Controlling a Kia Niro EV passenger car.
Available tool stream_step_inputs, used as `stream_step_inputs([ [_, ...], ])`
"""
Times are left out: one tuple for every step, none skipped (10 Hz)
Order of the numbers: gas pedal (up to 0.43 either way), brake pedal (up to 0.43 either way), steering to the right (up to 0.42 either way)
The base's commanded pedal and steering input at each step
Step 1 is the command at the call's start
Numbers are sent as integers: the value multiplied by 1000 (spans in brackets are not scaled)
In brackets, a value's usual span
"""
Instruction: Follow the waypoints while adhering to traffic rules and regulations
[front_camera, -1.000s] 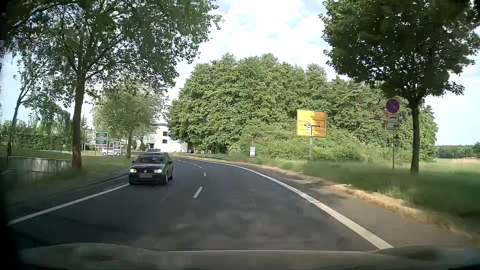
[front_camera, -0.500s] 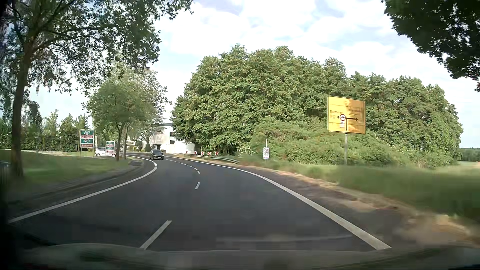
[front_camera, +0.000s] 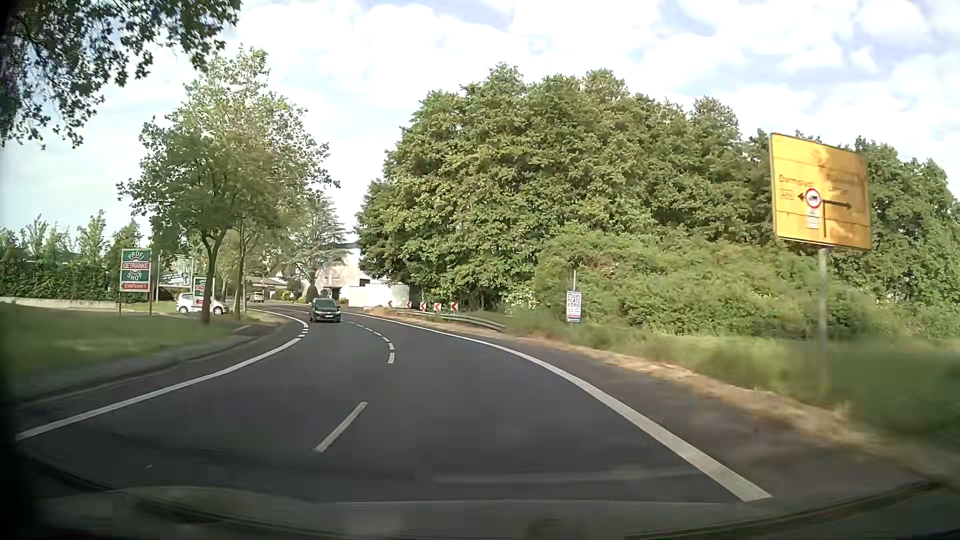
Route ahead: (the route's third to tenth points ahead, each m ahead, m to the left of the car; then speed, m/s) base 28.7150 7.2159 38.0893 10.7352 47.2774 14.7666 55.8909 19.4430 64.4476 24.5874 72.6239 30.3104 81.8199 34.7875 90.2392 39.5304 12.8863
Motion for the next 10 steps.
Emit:
stream_step_inputs([
  [0,18,-46],
  [0,18,-47],
  [0,18,-47],
  [0,18,-47],
  [0,18,-47],
  [0,18,-47],
  [0,18,-47],
  [0,18,-47],
  [0,18,-47],
  [0,18,-48],
])
